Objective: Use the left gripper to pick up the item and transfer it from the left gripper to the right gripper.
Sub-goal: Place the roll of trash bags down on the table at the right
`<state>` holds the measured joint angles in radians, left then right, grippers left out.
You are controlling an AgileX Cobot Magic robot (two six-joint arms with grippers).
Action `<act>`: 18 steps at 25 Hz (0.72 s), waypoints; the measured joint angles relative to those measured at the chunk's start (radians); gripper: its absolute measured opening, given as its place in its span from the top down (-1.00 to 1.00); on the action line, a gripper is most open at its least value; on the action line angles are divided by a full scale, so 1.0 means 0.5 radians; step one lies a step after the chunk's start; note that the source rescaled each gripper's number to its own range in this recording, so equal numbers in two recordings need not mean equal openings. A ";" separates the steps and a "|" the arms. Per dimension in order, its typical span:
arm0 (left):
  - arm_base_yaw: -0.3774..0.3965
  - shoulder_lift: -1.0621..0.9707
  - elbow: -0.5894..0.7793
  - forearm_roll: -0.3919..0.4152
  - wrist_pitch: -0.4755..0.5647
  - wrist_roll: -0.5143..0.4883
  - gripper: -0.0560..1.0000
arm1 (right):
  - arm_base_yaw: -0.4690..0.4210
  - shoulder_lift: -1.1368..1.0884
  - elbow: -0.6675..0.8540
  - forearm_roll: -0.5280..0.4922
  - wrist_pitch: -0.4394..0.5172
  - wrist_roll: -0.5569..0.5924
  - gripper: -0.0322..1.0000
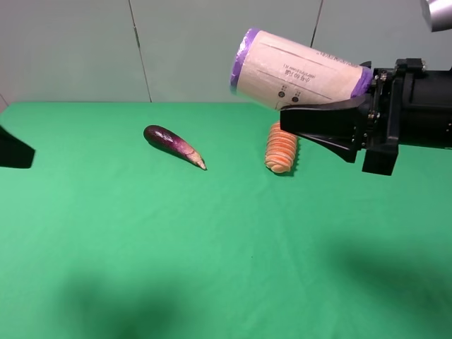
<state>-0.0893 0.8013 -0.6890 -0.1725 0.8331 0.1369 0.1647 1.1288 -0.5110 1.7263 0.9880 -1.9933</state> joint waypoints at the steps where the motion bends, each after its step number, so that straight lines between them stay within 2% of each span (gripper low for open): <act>1: 0.000 -0.067 0.021 0.039 0.000 -0.044 -0.94 | 0.000 0.000 0.000 0.000 -0.001 0.005 0.91; 5: 0.000 -0.337 0.100 0.150 -0.002 -0.145 -0.94 | 0.000 0.000 0.000 0.000 -0.003 0.016 0.91; 11: 0.000 -0.764 0.190 0.266 0.010 -0.189 -0.92 | 0.000 0.000 0.000 0.000 -0.005 0.016 0.91; 18: 0.000 -1.274 0.306 0.364 0.296 -0.249 -0.91 | 0.000 0.000 0.000 0.000 -0.026 0.022 0.91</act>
<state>-0.0893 0.1644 -0.5359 0.0095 0.9810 0.0123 0.1647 1.1288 -0.5110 1.7263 0.9751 -1.9822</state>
